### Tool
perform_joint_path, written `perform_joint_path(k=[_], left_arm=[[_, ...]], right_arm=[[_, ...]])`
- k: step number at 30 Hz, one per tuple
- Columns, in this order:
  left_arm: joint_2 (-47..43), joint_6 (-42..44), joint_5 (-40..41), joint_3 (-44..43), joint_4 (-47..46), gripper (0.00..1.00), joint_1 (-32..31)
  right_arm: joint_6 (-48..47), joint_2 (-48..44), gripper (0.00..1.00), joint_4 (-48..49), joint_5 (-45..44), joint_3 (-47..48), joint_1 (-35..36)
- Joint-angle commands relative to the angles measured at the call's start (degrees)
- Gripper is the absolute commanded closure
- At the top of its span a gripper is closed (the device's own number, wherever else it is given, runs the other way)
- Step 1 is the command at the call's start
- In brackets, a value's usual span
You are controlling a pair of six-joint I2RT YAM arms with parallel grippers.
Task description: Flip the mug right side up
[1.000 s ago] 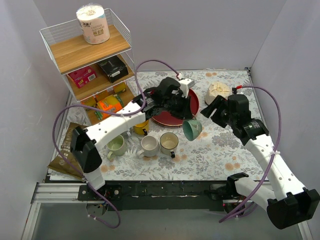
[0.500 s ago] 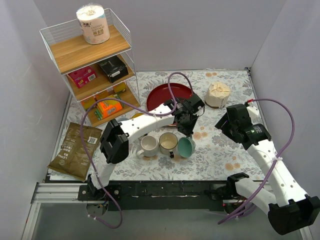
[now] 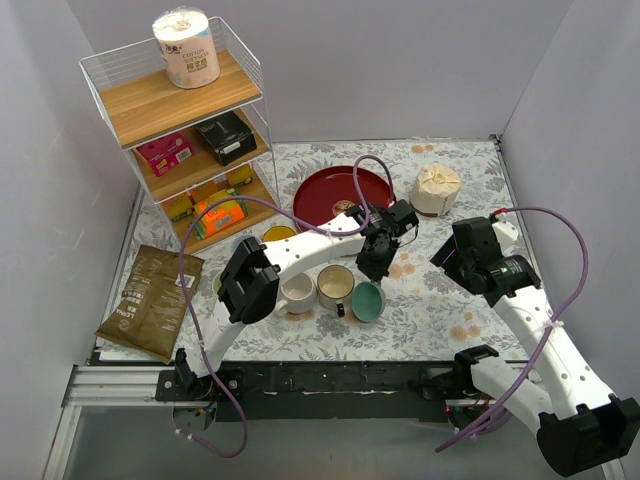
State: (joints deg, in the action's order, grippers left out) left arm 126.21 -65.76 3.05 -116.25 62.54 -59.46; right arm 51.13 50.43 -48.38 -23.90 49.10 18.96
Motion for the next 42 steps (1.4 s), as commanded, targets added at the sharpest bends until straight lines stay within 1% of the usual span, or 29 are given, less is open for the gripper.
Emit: perform_joint_path(k=[1,3,9,15,17,20,21,23,24,25,27,28,35,37,40,41,42], left_arm=[[0.69,0.81,2.05,-2.23,1.88,1.0,-0.3],[1.49,0.89,2.14,-2.49,1.88,1.0,-0.39],[4.13,1.51,2.75,-6.35,1.09,0.82,-0.39],[5.62,1.25,3.98,-8.73,0.3,0.76,-0.39],[5.62,0.9,4.24,-8.65,-0.31,0.76,-0.48],[5.45,0.54,5.04,-9.08,-1.02,0.69,-0.48],[5.45,0.37,5.21,-9.35,-1.11,0.64,-0.39],[5.27,0.1,5.56,-9.53,-1.54,0.63,-0.48],[5.36,0.02,5.65,-9.53,-1.63,0.63,-0.48],[5.19,0.01,5.04,-9.44,-1.98,0.77,-0.39],[5.45,-0.25,4.51,-9.53,-2.42,0.94,-0.48],[5.45,-0.25,4.42,-9.44,-2.43,1.0,-0.48],[5.36,-0.86,4.86,-9.26,-1.99,0.99,-0.39],[5.27,-1.3,5.3,-9.7,-1.81,1.0,-0.39],[6.23,-1.66,7.23,-12.07,0.12,1.0,-0.57],[6.76,-1.66,8.1,-12.77,1.78,1.0,-0.48],[7.2,-1.66,10.11,-14.08,2.66,1.0,-0.74]], right_arm=[[1.07,-1.13,0.26,0.57,-1.06,-1.55,-0.33],[1.16,-1.13,0.26,0.57,-0.45,-1.99,-0.24],[1.42,-0.86,0.26,0.57,1.66,-2.61,-0.24],[2.04,-0.95,0.26,0.74,2.72,-3.05,-0.24],[2.13,-1.22,0.26,0.83,3.07,-3.66,-0.24],[2.3,-1.48,0.26,1.01,3.77,-4.36,-0.24],[2.39,-1.48,0.26,1.01,3.86,-4.45,-0.24],[2.65,-1.57,0.25,1.01,4.3,-4.72,-0.24],[2.74,-1.57,0.25,1.09,4.47,-4.89,-0.24],[2.92,-1.57,0.26,1.18,4.65,-4.89,-0.24],[2.83,-1.48,0.25,1.44,5.0,-4.98,-0.24],[2.48,-1.57,0.25,1.53,5.27,-4.98,-0.24],[0.46,-2.44,0.26,3.82,9.12,-7.26,-0.24],[-1.29,-3.15,0.26,6.1,10.97,-8.66,-0.24],[-4.9,-3.94,0.29,11.36,18.17,-10.6,-0.24],[-5.51,-4.03,0.3,12.6,21.75,-12.0,-0.15],[-6.13,-4.12,0.31,14.44,23.18,-12.71,-0.15]])
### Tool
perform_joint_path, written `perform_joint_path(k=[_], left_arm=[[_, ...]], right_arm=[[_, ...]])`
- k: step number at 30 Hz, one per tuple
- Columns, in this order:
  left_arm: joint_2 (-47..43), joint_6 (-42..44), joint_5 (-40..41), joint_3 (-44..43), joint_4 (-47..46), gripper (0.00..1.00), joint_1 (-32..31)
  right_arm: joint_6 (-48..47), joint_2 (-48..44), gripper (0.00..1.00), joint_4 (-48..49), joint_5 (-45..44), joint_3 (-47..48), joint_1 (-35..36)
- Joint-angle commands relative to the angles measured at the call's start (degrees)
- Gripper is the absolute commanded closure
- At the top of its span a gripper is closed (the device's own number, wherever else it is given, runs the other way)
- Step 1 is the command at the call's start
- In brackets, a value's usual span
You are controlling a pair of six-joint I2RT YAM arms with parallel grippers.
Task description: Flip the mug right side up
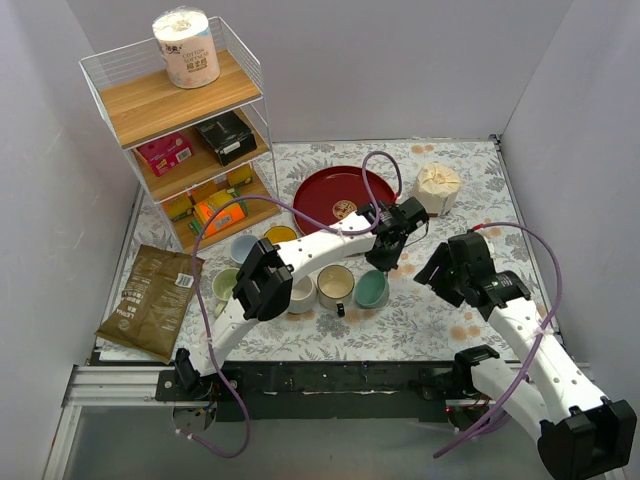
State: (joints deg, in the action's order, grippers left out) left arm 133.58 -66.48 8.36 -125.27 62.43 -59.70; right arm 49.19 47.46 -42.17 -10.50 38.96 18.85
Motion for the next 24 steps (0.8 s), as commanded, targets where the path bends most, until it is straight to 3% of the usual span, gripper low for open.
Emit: perform_joint_path(k=[1,11,24], left_arm=[[0.45,-0.93,5.69,-5.33,3.48,1.0,-0.5],[0.98,-1.64,13.17,-4.46,7.7,1.0,-1.03],[1.6,-2.51,11.07,-5.86,7.35,1.0,-1.38]], right_arm=[[-4.54,-1.32,0.31,9.12,10.06,-3.27,-0.13],[-8.41,-1.85,0.32,21.42,25.42,-9.95,-0.04],[-11.31,-0.44,0.27,32.84,31.07,-14.17,2.15]])
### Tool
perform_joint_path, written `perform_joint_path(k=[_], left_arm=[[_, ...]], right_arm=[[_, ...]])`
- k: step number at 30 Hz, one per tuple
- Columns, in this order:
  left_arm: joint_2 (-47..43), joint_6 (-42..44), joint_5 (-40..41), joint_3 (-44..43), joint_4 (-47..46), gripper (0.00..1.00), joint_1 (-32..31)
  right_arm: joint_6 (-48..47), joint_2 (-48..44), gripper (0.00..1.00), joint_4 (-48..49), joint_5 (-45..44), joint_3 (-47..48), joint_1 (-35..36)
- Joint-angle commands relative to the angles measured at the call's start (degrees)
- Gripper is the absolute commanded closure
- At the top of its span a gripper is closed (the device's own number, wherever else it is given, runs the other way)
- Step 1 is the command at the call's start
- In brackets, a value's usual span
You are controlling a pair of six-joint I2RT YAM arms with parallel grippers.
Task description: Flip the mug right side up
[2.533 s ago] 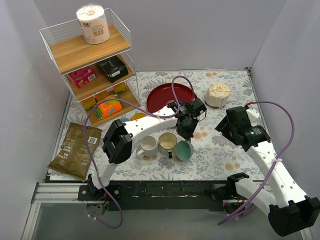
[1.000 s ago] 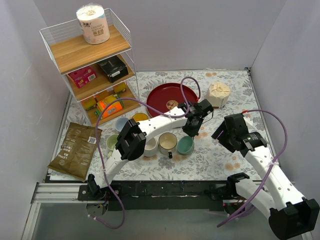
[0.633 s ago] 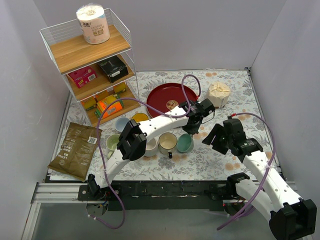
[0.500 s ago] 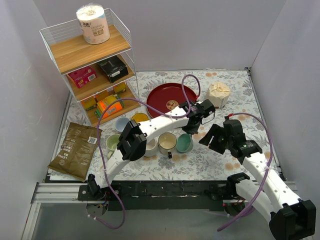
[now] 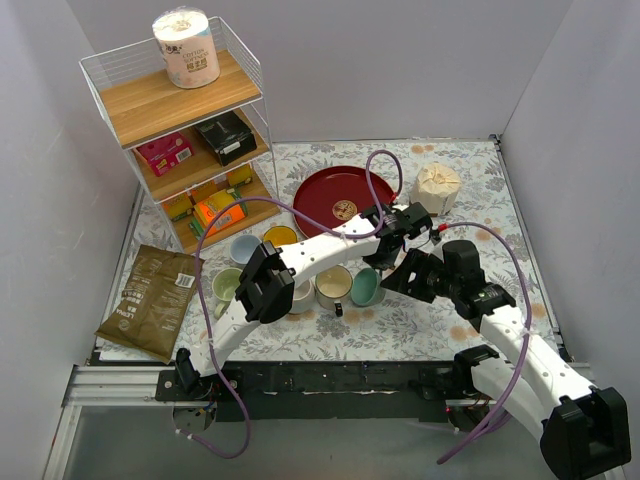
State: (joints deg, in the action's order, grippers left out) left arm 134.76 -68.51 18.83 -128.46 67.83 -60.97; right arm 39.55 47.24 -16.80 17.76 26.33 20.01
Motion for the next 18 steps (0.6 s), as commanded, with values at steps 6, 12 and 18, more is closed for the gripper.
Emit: perform_joint_path(k=[6,12,18], left_arm=[[-0.02,-1.8,-0.9,-3.64,1.95,1.0,-0.03],[-0.64,-2.5,-2.04,-4.25,2.04,1.0,-0.11],[-1.52,-2.86,-2.39,-4.07,2.22,1.0,-0.03]], right_arm=[[0.18,2.67,0.24,11.35,1.23,-3.21,4.06],[0.61,6.54,0.23,13.28,-2.64,-2.51,7.85],[2.02,5.59,0.27,11.7,-6.68,-3.65,8.38]])
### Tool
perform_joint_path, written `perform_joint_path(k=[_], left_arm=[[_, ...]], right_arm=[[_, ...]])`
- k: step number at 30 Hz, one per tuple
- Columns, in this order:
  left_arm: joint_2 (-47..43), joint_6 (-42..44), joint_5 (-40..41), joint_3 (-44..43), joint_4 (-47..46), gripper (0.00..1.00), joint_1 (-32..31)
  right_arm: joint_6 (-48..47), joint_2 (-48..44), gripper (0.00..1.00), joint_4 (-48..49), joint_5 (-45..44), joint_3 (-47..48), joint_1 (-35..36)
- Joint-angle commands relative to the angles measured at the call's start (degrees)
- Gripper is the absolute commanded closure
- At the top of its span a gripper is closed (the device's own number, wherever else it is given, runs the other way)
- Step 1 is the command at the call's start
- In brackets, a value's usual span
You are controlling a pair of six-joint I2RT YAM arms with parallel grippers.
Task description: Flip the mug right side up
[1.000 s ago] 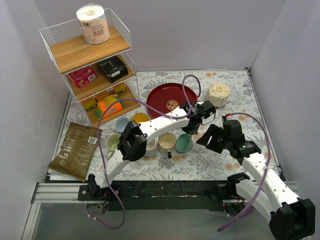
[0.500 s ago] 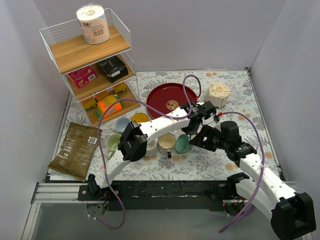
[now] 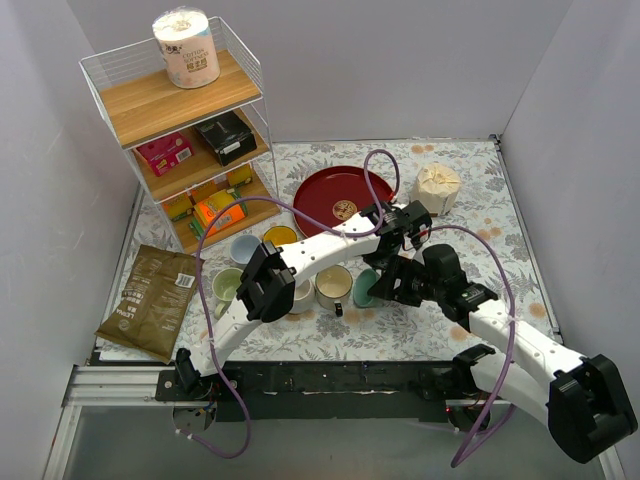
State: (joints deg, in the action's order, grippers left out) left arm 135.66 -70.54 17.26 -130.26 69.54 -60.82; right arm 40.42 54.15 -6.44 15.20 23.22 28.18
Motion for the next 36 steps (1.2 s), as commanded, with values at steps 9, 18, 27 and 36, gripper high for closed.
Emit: perform_joint_path(k=[9,18,27,36], left_arm=[[-3.82,-1.09,-1.79,-1.4,0.07,0.99,-0.09],[-5.48,-1.35,-1.61,-1.23,-0.1,0.78,-0.09],[-7.25,-1.53,-1.79,-1.14,-1.42,0.65,0.17],[-9.18,-1.88,-0.03,-0.88,-2.39,0.54,0.26]], right_arm=[[3.87,-3.18,0.54,-0.42,-7.55,-2.39,0.12],[5.54,-4.58,0.62,-2.17,-8.79,-3.36,-0.41],[6.51,-6.69,0.83,-3.14,-7.64,-4.5,-1.64],[7.04,-8.01,0.97,-6.3,-7.82,-4.5,-2.52]])
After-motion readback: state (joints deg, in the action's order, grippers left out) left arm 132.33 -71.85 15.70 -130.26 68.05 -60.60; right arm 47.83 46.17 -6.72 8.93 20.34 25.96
